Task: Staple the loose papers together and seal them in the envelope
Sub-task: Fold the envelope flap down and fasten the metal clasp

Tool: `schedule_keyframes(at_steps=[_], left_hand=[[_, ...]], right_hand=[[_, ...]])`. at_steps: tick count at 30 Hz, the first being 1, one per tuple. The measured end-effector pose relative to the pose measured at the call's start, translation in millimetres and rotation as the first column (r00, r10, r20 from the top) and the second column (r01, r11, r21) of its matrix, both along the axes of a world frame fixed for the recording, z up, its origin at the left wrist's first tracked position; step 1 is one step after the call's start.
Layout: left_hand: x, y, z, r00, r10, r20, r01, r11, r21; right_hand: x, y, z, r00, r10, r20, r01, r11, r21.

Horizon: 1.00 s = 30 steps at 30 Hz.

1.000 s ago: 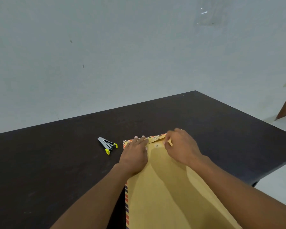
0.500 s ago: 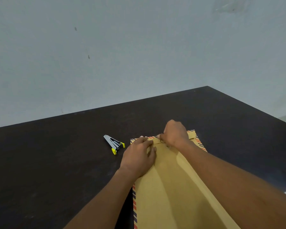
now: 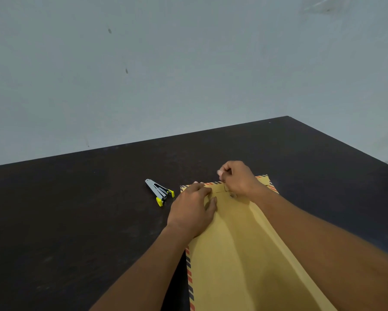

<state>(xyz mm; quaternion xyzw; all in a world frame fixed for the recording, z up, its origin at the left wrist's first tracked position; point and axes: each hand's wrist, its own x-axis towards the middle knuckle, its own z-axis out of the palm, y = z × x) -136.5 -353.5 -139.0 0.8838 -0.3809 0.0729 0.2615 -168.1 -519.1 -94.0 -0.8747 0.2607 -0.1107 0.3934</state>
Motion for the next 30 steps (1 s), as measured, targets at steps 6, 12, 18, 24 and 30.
schedule_keyframes(at_steps=[6, 12, 18, 24, 30], left_hand=[[0, 0, 1, 1.0, -0.007, 0.019, 0.007, 1.0, 0.022], [1, -1, 4, 0.999, -0.017, 0.03, 0.014, 0.995, 0.098], [3, -2, 2, 0.998, -0.032, 0.047, 0.025, 0.99, 0.136], [2, -3, 5, 0.998, -0.028, 0.055, 0.016, 0.977, 0.21], [2, -5, 8, 0.998, -0.039, 0.056, 0.02, 0.948, 0.317]], right_hand=[[-12, 8, 15, 0.977, 0.073, 0.198, -0.115, 0.971, 0.211], [-35, 7, 33, 0.955, 0.083, 0.285, -0.204, 0.881, 0.427], [-56, 5, 32, 0.961, 0.268, 0.07, -0.275, 0.897, 0.346], [-78, -9, 24, 0.984, 0.109, 0.139, -0.143, 0.952, 0.272], [-86, -16, 10, 0.995, -0.035, 0.094, 0.024, 0.992, 0.12]])
